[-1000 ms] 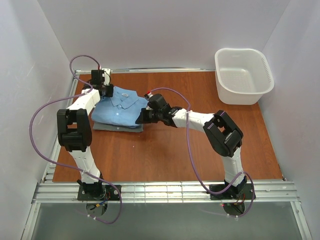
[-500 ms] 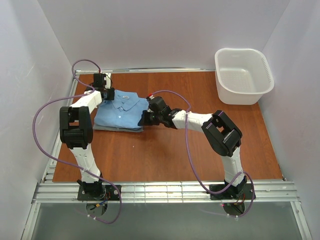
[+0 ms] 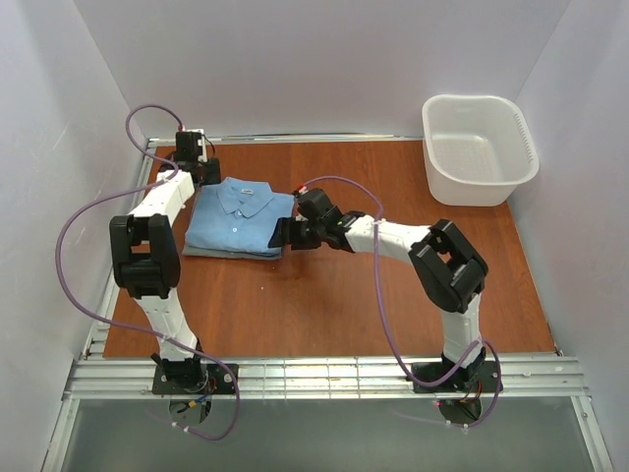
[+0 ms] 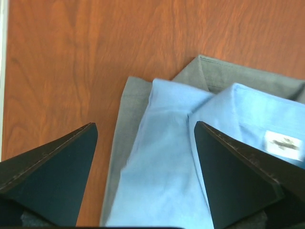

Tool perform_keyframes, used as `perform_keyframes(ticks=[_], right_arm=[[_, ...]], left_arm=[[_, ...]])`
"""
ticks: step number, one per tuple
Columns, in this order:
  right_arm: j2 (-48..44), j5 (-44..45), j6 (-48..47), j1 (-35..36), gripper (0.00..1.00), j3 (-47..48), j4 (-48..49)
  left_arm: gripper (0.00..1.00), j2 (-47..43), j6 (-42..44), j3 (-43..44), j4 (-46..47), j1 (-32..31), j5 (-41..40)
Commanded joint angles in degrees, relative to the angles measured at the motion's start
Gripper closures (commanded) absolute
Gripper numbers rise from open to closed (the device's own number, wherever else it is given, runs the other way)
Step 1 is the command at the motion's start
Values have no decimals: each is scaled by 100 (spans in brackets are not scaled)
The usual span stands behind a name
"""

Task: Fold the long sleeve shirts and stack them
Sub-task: Neatly place the folded shirt to the corner

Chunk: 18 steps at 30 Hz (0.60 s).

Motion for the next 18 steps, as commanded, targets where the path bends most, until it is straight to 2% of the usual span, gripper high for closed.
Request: perform_keyframes(ticks=[1,2,6,7,11,13,15,18], right_arm=[[-892,151,-167,-166,22,-190,-84],[-1016,142,-280,-201,22,-243,-75],[-1316,-278,-563,-377,37,-192,21],[-1308,-523,-572,-404,39,-139,83],[-1273,-779,-528,-492,46,-112,450],[-1141,-999,-458,-579,56,-86,759],[-844,-1333,-370,-667,62,160,1050],[-265,-1624,-378,-685,65,853,1059]], left_arm=[[22,-961,-797,120,-572,38,-234],[22,-1284,-1086,-150,-598,30,-138],[26,-1832,-1554,-908,-362,38,205],[27,-1876,-1624,-1022,-326,38,232],[25,-1789,-1836,-1138,-247,354,732],[25,-1666,-1889,-1103,-203,442,1344],[26,-1604,-1967,-1128,24,530,1716],[30,-1455,-2091,-1199,411,592,2296]])
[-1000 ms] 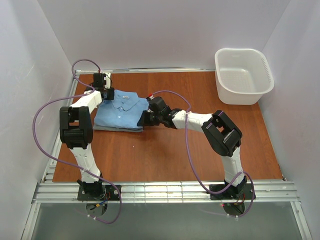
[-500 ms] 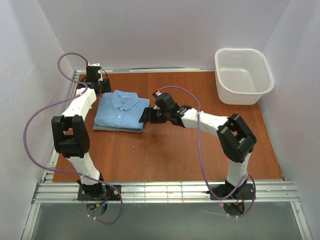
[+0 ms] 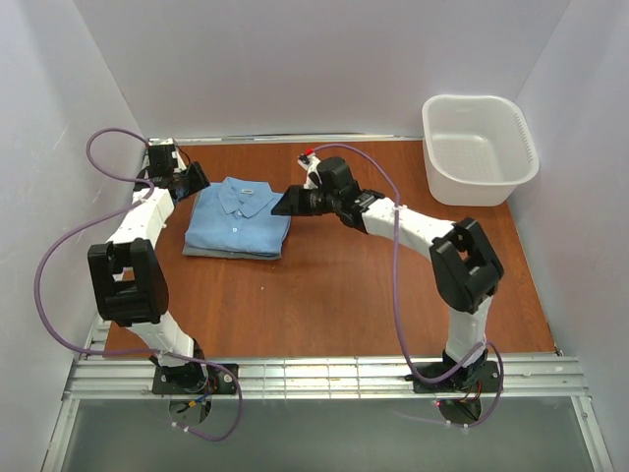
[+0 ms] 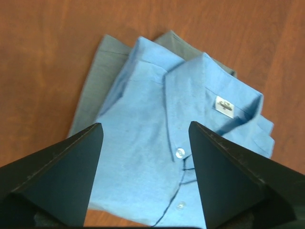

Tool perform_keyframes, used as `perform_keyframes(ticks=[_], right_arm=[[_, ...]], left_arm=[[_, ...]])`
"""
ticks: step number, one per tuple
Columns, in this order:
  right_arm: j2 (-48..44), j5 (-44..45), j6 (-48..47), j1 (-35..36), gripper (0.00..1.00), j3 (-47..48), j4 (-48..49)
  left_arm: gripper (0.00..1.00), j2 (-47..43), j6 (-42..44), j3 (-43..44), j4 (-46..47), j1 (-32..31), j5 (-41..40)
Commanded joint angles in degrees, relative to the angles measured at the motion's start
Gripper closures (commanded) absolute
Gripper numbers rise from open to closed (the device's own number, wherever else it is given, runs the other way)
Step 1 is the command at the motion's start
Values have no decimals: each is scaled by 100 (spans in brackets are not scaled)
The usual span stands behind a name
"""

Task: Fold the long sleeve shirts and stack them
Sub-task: Neatly place the folded shirt to the corner

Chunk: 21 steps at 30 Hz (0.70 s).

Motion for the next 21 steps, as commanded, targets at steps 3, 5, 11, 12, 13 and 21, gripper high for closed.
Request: perform_keyframes(ticks=[3,5,11,12,13,21], right_arm=[[1041,-920,217,-21,67,1090,792],[1280,-1131,393,6,69,1091,977],[1659,-1193,586,94,73,205,1628],[1677,-1176,586,85,74,56,1698],[1694,-1132,578,76,74,-198,1786],[1458,-1211,428,-169,75,-61,1787]], left_arm=[[34,330,-393,-65,640,70,1120],[37,558,-525,-135,737,122,1121],[43,770,-955,-854,1264,491,1165],[43,849,-1008,-925,1273,518,1173],[43,902,-1044,-978,1300,561,1200],[38,657,-1114,-997,1353,650,1420]])
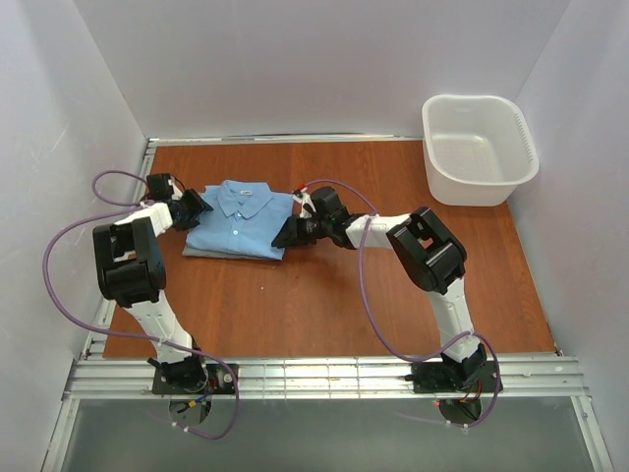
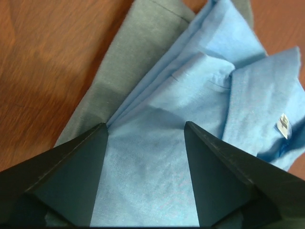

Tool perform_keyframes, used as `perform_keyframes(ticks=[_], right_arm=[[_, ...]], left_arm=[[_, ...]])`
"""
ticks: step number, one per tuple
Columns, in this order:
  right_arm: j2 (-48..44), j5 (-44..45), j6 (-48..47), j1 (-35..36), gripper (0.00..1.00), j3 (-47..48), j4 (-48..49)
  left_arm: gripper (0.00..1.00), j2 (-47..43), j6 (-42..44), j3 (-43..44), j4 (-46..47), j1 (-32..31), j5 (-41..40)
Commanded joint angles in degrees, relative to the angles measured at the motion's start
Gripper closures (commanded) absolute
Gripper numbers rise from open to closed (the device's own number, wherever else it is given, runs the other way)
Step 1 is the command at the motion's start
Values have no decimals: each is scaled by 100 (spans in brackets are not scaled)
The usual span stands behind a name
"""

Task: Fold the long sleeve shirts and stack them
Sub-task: Neatly place the folded shirt to the corner

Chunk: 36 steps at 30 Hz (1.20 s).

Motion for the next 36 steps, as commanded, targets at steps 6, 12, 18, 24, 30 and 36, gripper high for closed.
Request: perform_keyframes(ticks=[6,12,18,24,30,36], right_arm=[[-338,-116,-81,-468,74,1055,318],[531,-98,174,-662,74,2029,318],[1332,-72,359,-680,73,2550,318],[1087,51,34,-820,69,2235,283],[445,227,-353,-1093,47,1541,134],[243,376,-485,-1190,32,1171,46]], left_arm=[[29,-1197,-103,110,253,1,365],[30,-741,-59,259,482,-26,480],[27,-450,187,321,535,-26,251],[17,-1046,293,111,299,-26,146],[14,-1891,126,-311,-589,-26,-979],[14,-2488,-296,-1181,-853,-26,-1208]])
